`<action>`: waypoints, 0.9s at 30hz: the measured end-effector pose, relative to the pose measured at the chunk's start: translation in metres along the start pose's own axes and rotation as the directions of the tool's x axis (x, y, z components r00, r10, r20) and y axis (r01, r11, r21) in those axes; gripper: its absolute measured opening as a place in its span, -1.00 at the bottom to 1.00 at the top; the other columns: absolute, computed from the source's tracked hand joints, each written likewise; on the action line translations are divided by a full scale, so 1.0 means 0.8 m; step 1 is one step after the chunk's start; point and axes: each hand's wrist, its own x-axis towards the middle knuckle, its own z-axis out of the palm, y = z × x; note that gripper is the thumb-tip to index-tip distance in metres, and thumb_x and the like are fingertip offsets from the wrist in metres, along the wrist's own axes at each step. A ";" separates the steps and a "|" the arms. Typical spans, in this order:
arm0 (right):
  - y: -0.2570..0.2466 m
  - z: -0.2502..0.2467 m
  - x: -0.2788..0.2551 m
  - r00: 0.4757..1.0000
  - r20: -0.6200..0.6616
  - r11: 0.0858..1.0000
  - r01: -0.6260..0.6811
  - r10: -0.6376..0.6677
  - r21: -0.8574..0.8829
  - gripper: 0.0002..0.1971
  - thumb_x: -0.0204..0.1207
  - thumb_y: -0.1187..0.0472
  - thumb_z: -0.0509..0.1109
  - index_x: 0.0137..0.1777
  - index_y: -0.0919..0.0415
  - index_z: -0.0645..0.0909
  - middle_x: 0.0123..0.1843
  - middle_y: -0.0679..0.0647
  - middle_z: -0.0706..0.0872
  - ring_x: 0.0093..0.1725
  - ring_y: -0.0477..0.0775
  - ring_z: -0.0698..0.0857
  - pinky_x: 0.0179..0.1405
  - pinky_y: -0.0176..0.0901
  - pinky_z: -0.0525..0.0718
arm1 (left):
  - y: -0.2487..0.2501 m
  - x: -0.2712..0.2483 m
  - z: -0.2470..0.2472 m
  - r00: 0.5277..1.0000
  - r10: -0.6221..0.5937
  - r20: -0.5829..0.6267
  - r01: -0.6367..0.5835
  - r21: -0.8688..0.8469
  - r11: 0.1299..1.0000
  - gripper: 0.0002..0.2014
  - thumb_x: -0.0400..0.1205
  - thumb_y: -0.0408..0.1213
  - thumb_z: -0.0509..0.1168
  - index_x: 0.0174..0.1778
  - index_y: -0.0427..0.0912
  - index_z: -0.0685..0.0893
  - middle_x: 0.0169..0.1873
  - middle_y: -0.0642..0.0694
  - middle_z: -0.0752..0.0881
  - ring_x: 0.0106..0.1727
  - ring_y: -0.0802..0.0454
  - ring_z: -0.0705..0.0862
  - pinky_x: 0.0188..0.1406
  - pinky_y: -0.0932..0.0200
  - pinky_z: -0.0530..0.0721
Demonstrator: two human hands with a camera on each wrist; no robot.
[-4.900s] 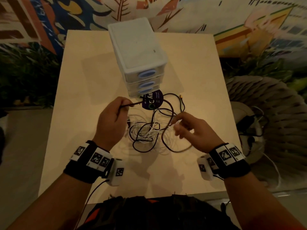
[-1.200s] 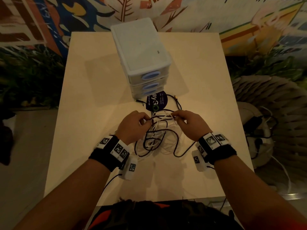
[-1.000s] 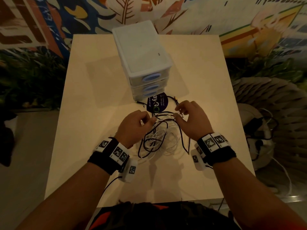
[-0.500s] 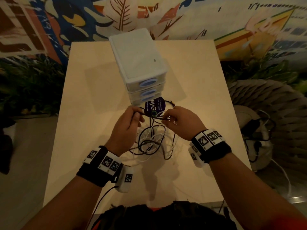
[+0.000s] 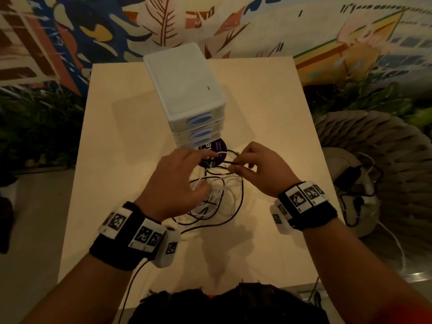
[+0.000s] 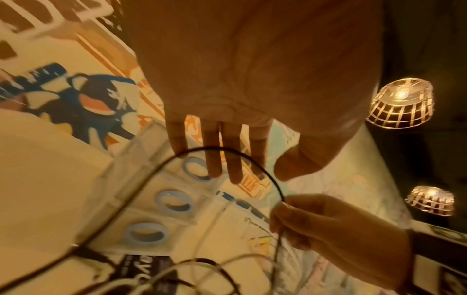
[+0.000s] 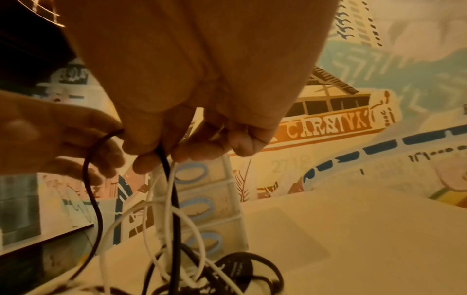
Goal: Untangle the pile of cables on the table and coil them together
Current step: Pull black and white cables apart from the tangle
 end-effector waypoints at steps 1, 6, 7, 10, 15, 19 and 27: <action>-0.004 0.000 0.002 0.999 -0.015 0.999 0.036 -0.036 0.000 -0.77 0.59 -0.10 0.47 0.07 -0.02 0.83 -0.05 -0.06 0.61 -0.14 -0.11 0.55 -0.15 -0.24 0.54 | 0.010 0.007 0.004 0.999 0.025 0.025 -0.025 0.029 0.999 -0.49 0.57 0.10 0.26 0.48 0.20 0.56 0.25 0.17 0.70 0.27 0.10 0.62 0.25 -0.03 0.56; -0.011 0.005 0.003 0.997 -0.029 0.998 0.067 -0.068 -0.010 -0.72 0.61 -0.16 0.38 0.01 0.01 0.79 -0.04 -0.06 0.59 -0.15 -0.08 0.55 -0.17 -0.22 0.53 | 0.027 0.026 0.010 0.989 0.118 -0.089 -0.108 0.116 0.987 -0.71 0.81 0.03 0.11 0.17 0.09 0.73 -0.19 0.13 0.78 -0.18 0.01 0.69 -0.17 -0.12 0.65; -0.007 0.008 0.002 0.999 -0.011 0.999 0.032 -0.032 -0.032 -0.72 0.62 -0.15 0.39 0.01 0.01 0.78 -0.05 -0.03 0.60 -0.15 -0.04 0.58 -0.16 -0.16 0.57 | 0.025 0.026 0.006 0.984 0.111 -0.141 -0.097 0.101 0.990 -0.72 0.82 0.00 0.12 0.14 0.07 0.74 -0.21 0.15 0.76 -0.19 0.02 0.67 -0.17 -0.08 0.63; 0.011 0.017 -0.005 0.994 0.066 0.994 -0.082 0.087 -0.074 -0.73 0.67 -0.12 0.37 0.06 0.04 0.76 -0.03 0.04 0.62 -0.10 0.05 0.63 -0.06 0.01 0.65 | 0.025 0.022 -0.012 0.966 0.026 -0.259 -0.029 -0.006 1.000 -0.70 0.82 -0.01 0.10 0.11 0.02 0.73 -0.23 0.20 0.71 -0.16 0.05 0.65 -0.15 -0.02 0.60; 0.027 0.028 -0.018 0.974 0.125 0.980 -0.176 0.187 -0.095 -0.74 0.66 -0.14 0.37 0.10 -0.02 0.78 0.02 0.01 0.59 -0.04 0.02 0.62 0.03 0.03 0.66 | 0.018 0.015 -0.032 0.922 -0.127 -0.366 0.049 -0.216 0.975 -0.74 0.84 -0.08 0.07 0.05 -0.07 0.64 -0.21 0.10 0.70 -0.13 0.05 0.68 -0.12 -0.07 0.66; 0.023 0.031 -0.022 0.987 0.032 0.978 -0.150 0.156 -0.141 -0.77 0.52 -0.15 0.45 0.09 -0.14 0.77 0.02 -0.03 0.55 0.02 0.05 0.56 0.08 0.06 0.61 | 0.015 0.013 -0.030 0.920 -0.197 -0.338 0.097 -0.292 0.952 -0.75 0.84 -0.07 0.07 0.03 -0.06 0.61 -0.23 0.06 0.71 -0.17 0.07 0.68 -0.13 -0.13 0.67; -0.003 0.046 -0.003 0.992 0.112 0.979 -0.042 0.066 -0.200 -0.68 0.70 -0.14 0.24 0.06 0.05 0.71 -0.04 0.04 0.67 -0.02 0.19 0.61 -0.03 0.11 0.57 | 0.031 0.016 -0.021 0.946 -0.094 -0.311 -0.012 -0.323 0.946 -0.79 0.84 -0.08 0.12 0.15 -0.02 0.65 -0.22 0.09 0.72 -0.05 0.01 0.69 0.01 -0.24 0.65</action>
